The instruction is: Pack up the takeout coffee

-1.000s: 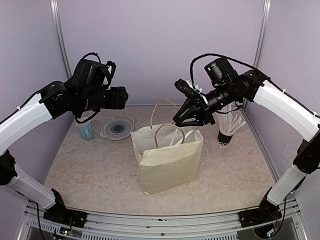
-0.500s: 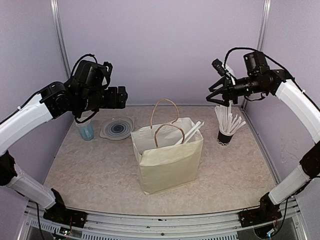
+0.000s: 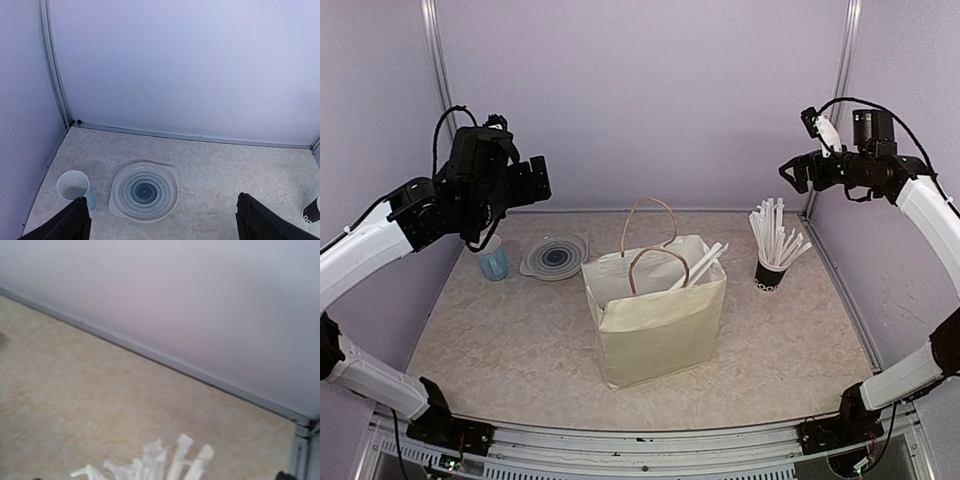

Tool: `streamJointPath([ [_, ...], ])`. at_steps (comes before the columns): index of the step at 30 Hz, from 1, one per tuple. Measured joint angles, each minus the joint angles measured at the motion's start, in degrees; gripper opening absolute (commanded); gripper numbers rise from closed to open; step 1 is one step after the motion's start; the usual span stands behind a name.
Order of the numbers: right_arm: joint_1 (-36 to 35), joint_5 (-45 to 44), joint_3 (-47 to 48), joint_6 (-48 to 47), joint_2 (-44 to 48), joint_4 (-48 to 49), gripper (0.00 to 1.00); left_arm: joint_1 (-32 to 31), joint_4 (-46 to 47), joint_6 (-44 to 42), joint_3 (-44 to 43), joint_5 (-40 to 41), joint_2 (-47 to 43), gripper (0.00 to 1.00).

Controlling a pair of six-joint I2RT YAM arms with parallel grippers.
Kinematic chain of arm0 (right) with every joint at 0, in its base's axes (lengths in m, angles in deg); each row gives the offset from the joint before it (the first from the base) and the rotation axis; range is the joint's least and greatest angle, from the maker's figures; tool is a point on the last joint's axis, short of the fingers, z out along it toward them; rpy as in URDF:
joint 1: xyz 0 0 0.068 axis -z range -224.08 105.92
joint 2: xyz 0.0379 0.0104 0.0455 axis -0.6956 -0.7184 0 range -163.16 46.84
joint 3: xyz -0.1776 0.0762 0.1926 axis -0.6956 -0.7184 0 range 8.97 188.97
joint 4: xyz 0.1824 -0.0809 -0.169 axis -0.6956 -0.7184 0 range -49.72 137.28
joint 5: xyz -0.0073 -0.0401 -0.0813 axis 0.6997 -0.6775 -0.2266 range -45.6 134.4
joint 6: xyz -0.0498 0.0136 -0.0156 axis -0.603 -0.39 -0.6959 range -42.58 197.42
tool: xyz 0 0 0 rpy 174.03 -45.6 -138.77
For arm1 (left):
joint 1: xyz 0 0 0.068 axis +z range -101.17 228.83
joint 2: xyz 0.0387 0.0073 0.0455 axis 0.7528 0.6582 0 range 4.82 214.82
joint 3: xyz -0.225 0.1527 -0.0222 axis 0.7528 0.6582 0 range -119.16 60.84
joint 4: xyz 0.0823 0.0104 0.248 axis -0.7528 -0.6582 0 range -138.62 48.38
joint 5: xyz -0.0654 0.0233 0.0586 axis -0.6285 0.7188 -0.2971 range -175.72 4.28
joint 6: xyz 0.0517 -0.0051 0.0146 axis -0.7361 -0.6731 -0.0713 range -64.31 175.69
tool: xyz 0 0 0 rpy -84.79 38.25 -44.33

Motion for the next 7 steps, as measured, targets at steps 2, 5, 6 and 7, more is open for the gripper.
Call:
streamJointPath([
  [2, 0.00, -0.81, -0.52, 0.02, 0.85, 0.39, 1.00, 0.02, 2.25, -0.61, 1.44, 0.94, -1.36, 0.99],
  [5, 0.02, -1.55, -0.61, -0.13, 1.11, 0.96, 0.99, 0.02, 4.87, -2.16, 1.99, 1.95, -2.12, 0.99],
  [6, 0.02, -1.62, -0.61, -0.17, 1.11, 1.01, 0.99, 0.02, 5.29, -2.80, 1.92, 1.97, -2.05, 0.99],
  [7, 0.02, -1.64, -0.61, -0.20, 1.11, 0.98, 1.00, 0.04, 5.33, -3.19, 1.81, 1.97, -1.86, 0.99],
])
